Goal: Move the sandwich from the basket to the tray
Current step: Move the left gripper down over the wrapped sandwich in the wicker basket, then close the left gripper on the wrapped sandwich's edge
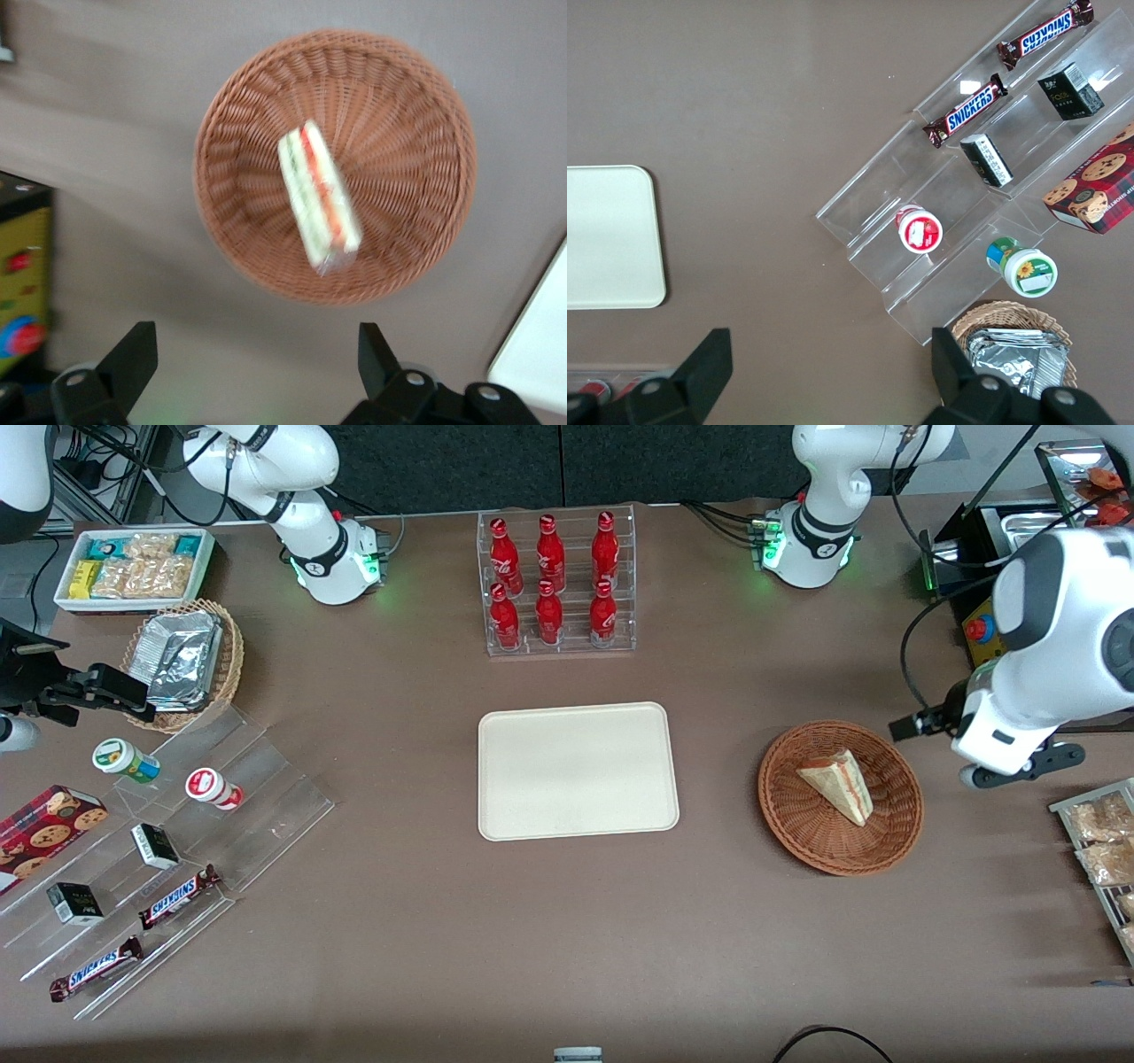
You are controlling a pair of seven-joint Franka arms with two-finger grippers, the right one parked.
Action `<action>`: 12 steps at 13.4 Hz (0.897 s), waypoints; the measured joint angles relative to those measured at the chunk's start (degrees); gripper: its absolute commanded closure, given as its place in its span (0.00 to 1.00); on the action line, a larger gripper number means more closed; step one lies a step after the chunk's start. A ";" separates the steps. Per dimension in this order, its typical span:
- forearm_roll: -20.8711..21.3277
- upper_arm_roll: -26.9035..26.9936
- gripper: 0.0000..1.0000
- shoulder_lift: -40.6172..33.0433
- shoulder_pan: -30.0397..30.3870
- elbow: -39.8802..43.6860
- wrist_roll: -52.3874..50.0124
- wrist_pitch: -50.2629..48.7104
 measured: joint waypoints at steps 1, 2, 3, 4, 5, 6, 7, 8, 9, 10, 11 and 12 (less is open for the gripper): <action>-0.41 0.14 0.00 0.05 0.00 -2.95 -3.48 4.86; -0.58 0.15 0.00 0.11 -0.02 -5.93 -6.65 9.79; -0.65 0.14 0.00 0.24 -0.08 -8.82 -9.10 14.32; -0.71 0.14 0.00 0.52 -0.14 -11.53 -11.14 18.57; -0.78 0.14 0.00 0.98 -0.20 -14.01 -12.90 22.80; -0.86 0.10 0.00 1.60 -0.30 -15.88 -14.17 26.61; -0.89 -0.01 0.00 2.33 -0.47 -16.94 -15.06 29.28; -0.91 -0.09 0.00 3.17 -0.83 -17.43 -15.64 30.98; -0.94 -0.10 0.00 3.99 -1.27 -17.52 -16.03 31.94; -0.94 -0.10 0.00 4.59 -1.56 -17.52 -16.29 32.38; -0.94 -0.10 0.00 4.97 -1.70 -17.52 -16.39 32.46; -0.94 -0.10 0.00 5.29 -1.73 -17.55 -16.44 32.46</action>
